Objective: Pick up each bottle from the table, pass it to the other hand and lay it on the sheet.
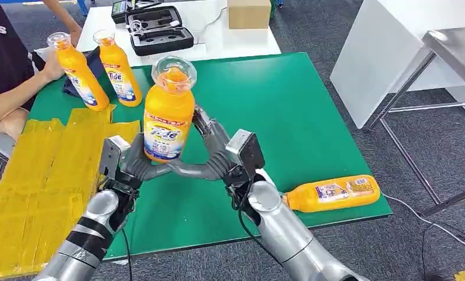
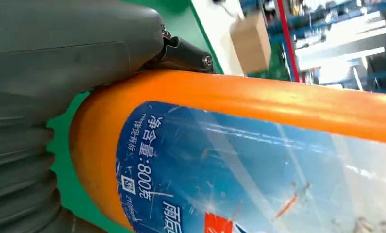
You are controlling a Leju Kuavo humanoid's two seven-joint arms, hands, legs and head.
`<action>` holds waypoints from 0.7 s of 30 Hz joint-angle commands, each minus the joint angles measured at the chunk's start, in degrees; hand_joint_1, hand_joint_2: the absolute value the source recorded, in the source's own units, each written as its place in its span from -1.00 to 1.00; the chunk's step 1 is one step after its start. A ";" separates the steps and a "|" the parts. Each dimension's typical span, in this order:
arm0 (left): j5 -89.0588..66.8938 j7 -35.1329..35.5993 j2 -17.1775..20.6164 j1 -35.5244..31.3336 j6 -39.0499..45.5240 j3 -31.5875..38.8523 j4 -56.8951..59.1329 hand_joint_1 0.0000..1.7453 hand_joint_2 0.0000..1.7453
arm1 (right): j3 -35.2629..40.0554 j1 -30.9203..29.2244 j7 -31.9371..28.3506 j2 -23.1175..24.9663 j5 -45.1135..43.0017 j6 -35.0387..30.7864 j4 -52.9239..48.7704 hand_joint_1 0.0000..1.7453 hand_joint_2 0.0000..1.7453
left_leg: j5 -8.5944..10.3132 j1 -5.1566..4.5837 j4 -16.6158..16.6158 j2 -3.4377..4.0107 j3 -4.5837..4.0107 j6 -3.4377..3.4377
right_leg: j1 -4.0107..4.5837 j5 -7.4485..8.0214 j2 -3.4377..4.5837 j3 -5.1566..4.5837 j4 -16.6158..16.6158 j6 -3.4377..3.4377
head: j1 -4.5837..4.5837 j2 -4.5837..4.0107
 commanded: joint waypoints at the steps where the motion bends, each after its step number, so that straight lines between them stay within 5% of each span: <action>1: -1.21 -0.25 1.20 -2.68 1.43 2.12 2.62 1.00 1.00 | -2.44 1.74 -0.55 -3.46 -0.01 -2.50 -5.28 -1.00 1.00 | -0.14 0.07 0.06 -0.20 0.30 -0.04 | 0.05 -0.17 -0.06 0.33 0.04 -0.10 | 0.02 0.00; 10: -2.87 -0.57 2.61 -3.68 3.96 4.62 3.31 1.00 1.00 | -4.91 4.94 -1.60 -5.34 0.81 -5.52 -10.22 -1.00 1.00 | -0.17 0.08 0.06 -0.13 0.31 -0.05 | 0.06 -0.16 0.01 0.33 0.03 -0.10 | 0.04 0.00; 16: -32.02 2.40 7.62 -7.51 27.22 4.25 11.13 1.00 1.00 | -10.68 13.60 -4.14 -8.36 5.23 -13.12 -20.23 -1.00 1.00 | -0.12 0.08 -0.01 -0.26 0.32 -0.04 | 0.06 -0.16 -0.13 0.38 -0.03 -0.09 | 0.06 0.00; 21: -44.50 8.51 10.08 -9.31 28.20 5.81 14.35 1.00 1.00 | -15.17 19.38 -3.95 -9.52 7.75 -16.03 -26.79 -1.00 1.00 | -0.06 0.05 -0.01 -0.22 0.16 -0.04 | 0.04 -0.11 -0.13 0.19 -0.02 -0.08 | 0.02 0.00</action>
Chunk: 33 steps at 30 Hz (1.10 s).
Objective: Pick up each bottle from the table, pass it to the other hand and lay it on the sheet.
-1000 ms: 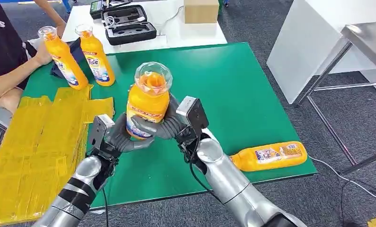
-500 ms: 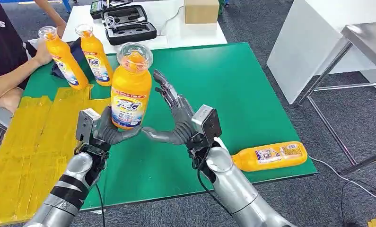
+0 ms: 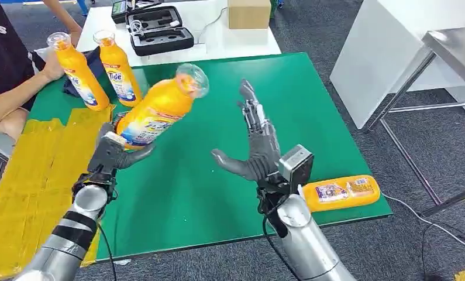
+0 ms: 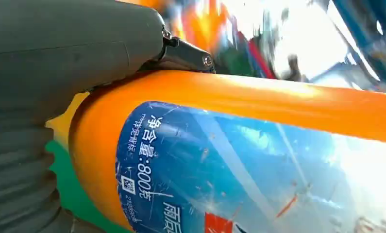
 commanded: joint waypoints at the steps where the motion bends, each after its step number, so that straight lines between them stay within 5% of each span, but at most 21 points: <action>1: -16.77 7.13 5.51 -6.84 3.67 1.33 11.70 1.00 1.00 | -7.91 9.27 -0.17 -4.81 3.14 -3.92 -12.09 -1.00 1.00 | -0.14 0.08 0.04 -0.31 0.29 -0.06 | 0.06 -0.20 -0.17 0.35 0.03 -0.11 | 0.00 0.00; 11: -55.15 24.96 12.09 -8.12 4.08 3.86 19.89 1.00 1.00 | -15.65 17.59 0.93 -4.65 8.77 -7.67 -19.03 -1.00 1.00 | -0.19 0.07 0.04 -0.02 0.28 -0.07 | 0.05 -0.18 0.07 0.26 0.04 -0.12 | -0.02 0.00; 27: -53.82 20.63 16.88 -19.85 -32.85 0.52 32.22 1.00 1.00 | -21.05 16.69 2.68 -2.20 8.91 -0.38 -17.30 -1.00 1.00 | -0.15 0.10 0.05 0.12 0.28 -0.08 | 0.07 -0.11 0.16 0.25 0.04 -0.13 | -0.04 0.00; 33: -52.76 19.78 17.10 -20.73 -35.14 0.33 33.93 1.00 1.00 | -20.84 16.27 2.71 -2.23 8.81 0.13 -16.60 -1.00 1.00 | -0.12 0.07 0.01 0.14 0.28 -0.07 | 0.05 -0.10 0.16 0.25 0.02 -0.11 | -0.04 0.00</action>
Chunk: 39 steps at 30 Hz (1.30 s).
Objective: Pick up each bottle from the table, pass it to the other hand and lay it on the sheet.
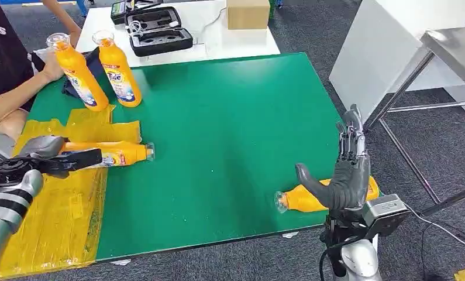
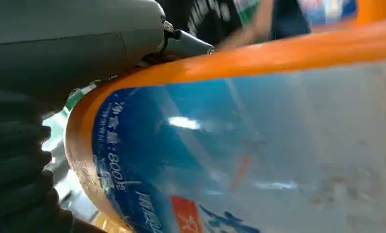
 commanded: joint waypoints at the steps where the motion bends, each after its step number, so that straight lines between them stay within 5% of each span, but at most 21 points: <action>1: 2.99 -2.43 1.61 -6.69 -6.84 -2.90 11.82 1.00 1.00 | -1.39 -2.89 0.58 0.89 -0.91 1.51 4.96 -1.00 1.00 | -0.06 0.04 0.00 -0.03 0.14 -0.02 | 0.02 -0.05 0.04 0.14 -0.01 -0.06 | 0.00 0.00; 4: 6.94 -6.38 4.55 -7.93 -13.44 -3.61 14.72 1.00 1.00 | -0.22 -5.16 0.52 0.61 -1.84 2.88 8.60 -1.00 1.00 | -0.17 0.09 0.06 0.03 0.31 -0.05 | 0.07 -0.12 0.17 0.29 0.02 -0.11 | 0.00 0.00; 5: 7.57 -7.24 5.31 -8.14 -14.11 -3.97 15.13 0.72 1.00 | 0.16 -5.93 0.50 0.63 -1.95 3.02 9.67 -1.00 1.00 | -0.13 0.07 0.04 0.16 0.22 -0.04 | 0.06 -0.04 0.26 0.18 0.00 -0.09 | -0.02 0.00; 6: 8.25 -7.76 5.70 -8.43 -14.96 -4.57 15.72 -1.00 1.00 | 0.48 -6.67 0.46 0.54 -2.05 3.11 10.64 -1.00 1.00 | -0.19 0.09 0.07 0.17 0.32 -0.05 | 0.06 -0.08 0.31 0.27 0.03 -0.11 | 0.00 0.00; 30: 14.42 0.92 1.09 -5.17 3.22 -2.05 8.99 -1.00 1.00 | -0.36 -7.14 1.62 0.77 -2.46 4.09 13.00 -1.00 1.00 | -0.11 0.04 0.02 -0.17 0.28 -0.03 | 0.02 -0.16 0.03 0.29 0.02 -0.09 | 0.00 0.00; 39: 31.40 -6.78 -0.89 10.00 4.10 8.24 -21.56 -1.00 1.00 | 0.67 -4.07 3.40 -6.68 11.23 4.35 9.86 -1.00 1.00 | -0.12 0.01 -0.05 -0.23 0.32 0.02 | -0.02 -0.17 -0.04 0.38 -0.09 -0.04 | 0.00 0.00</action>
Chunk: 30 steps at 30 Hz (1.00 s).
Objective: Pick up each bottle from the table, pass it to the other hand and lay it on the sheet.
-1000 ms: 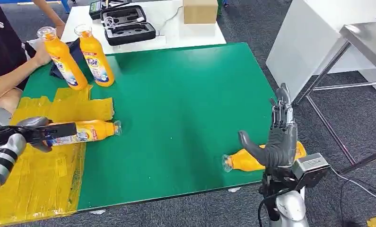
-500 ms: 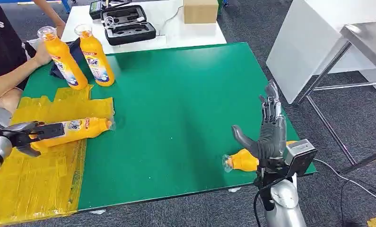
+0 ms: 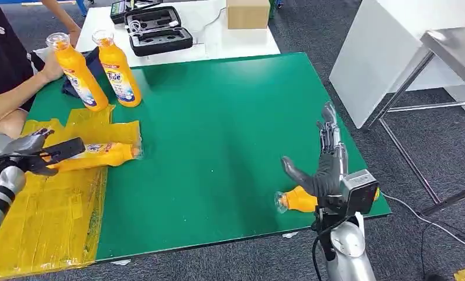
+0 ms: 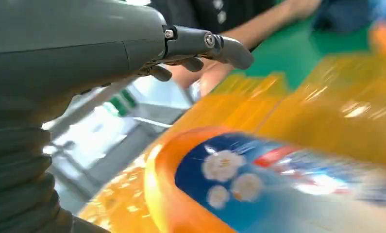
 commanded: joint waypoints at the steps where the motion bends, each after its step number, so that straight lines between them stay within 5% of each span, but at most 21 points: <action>1: 13.67 -5.18 -3.75 11.94 -2.72 9.57 -25.97 -1.00 1.00 | 0.93 0.97 0.91 -6.87 8.03 0.64 0.42 -1.00 1.00 | -0.09 0.00 -0.05 -0.22 0.23 0.01 | -0.01 -0.11 -0.11 0.30 -0.08 -0.03 | 0.02 0.00; 9: 14.44 -5.33 -3.71 12.11 -3.14 9.88 -26.21 -1.00 1.00 | 1.26 0.73 0.96 -6.79 8.37 0.85 0.48 -1.00 1.00 | -0.11 -0.02 -0.02 -0.11 0.09 -0.06 | 0.00 -0.06 -0.04 0.08 -0.02 -0.05 | 0.00 0.00; 15: 32.39 -12.32 -3.04 25.19 -12.16 13.83 -42.68 -1.00 1.00 | 2.59 1.39 2.96 -13.72 15.04 3.34 0.91 -1.00 1.00 | -0.24 0.00 -0.03 0.02 0.33 -0.06 | 0.04 -0.12 0.15 0.28 -0.06 -0.04 | -0.02 0.00; 18: 41.17 -17.56 -4.96 32.45 -15.54 17.03 -48.94 -1.00 1.00 | 5.91 1.25 7.09 -21.51 24.52 5.04 2.38 -1.00 1.00 | -0.32 -0.04 -0.05 0.12 0.44 -0.01 | -0.02 -0.16 0.24 0.39 -0.10 0.00 | 0.00 0.00; 23: 52.63 -23.08 -10.58 41.10 -20.29 20.34 -55.82 -1.00 1.00 | 10.46 1.87 11.18 -43.13 34.24 11.58 1.04 -1.00 1.00 | -0.33 -0.19 -0.05 -0.01 0.26 0.11 | -0.18 -0.16 0.05 0.26 -0.11 0.07 | 0.00 0.00; 27: 52.73 -23.11 -10.73 40.76 -20.36 19.69 -55.59 -1.00 1.00 | 8.48 2.04 10.39 -45.13 31.79 13.02 0.19 -1.00 1.00 | -0.53 -0.30 0.11 -0.28 0.36 0.22 | -0.32 -0.42 -0.09 0.46 -0.01 0.22 | 0.00 0.00; 30: 53.91 -23.25 -12.25 42.26 -20.48 20.25 -56.77 -1.00 1.00 | 8.18 1.64 15.30 -47.84 33.63 14.52 0.14 -1.00 1.00 | -0.52 -0.30 0.06 -0.21 0.33 0.23 | -0.32 -0.34 0.00 0.44 -0.05 0.16 | 0.00 0.00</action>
